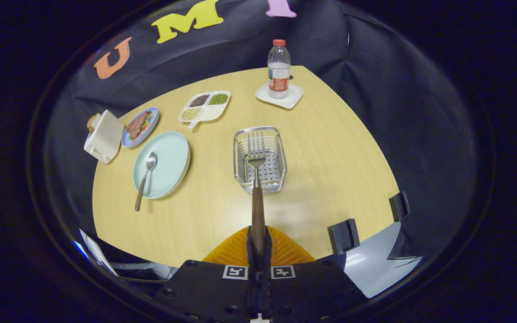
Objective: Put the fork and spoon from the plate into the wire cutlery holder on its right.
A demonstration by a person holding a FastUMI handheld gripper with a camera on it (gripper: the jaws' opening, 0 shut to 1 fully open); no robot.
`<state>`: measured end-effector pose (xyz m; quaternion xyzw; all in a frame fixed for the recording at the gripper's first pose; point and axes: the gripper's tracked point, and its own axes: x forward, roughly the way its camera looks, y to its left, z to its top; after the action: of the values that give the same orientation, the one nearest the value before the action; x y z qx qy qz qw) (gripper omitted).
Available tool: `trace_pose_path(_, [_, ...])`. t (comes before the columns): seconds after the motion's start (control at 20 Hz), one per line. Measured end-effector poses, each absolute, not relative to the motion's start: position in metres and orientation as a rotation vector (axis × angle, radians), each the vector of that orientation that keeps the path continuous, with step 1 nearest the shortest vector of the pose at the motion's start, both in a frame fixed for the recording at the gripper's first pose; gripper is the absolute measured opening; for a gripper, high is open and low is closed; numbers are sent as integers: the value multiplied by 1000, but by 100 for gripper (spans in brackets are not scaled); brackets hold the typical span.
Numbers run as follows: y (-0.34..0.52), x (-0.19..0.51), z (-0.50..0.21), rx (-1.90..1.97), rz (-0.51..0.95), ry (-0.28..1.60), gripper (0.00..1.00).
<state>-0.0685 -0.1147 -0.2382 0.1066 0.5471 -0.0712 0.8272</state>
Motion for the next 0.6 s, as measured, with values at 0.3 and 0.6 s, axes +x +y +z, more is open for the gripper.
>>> trace_pose_path(0.3, [-106, -61, -221, 187, -135, 1080, 27])
trace_pose_path(0.6, [-94, -53, -197, 101, -130, 986, 61])
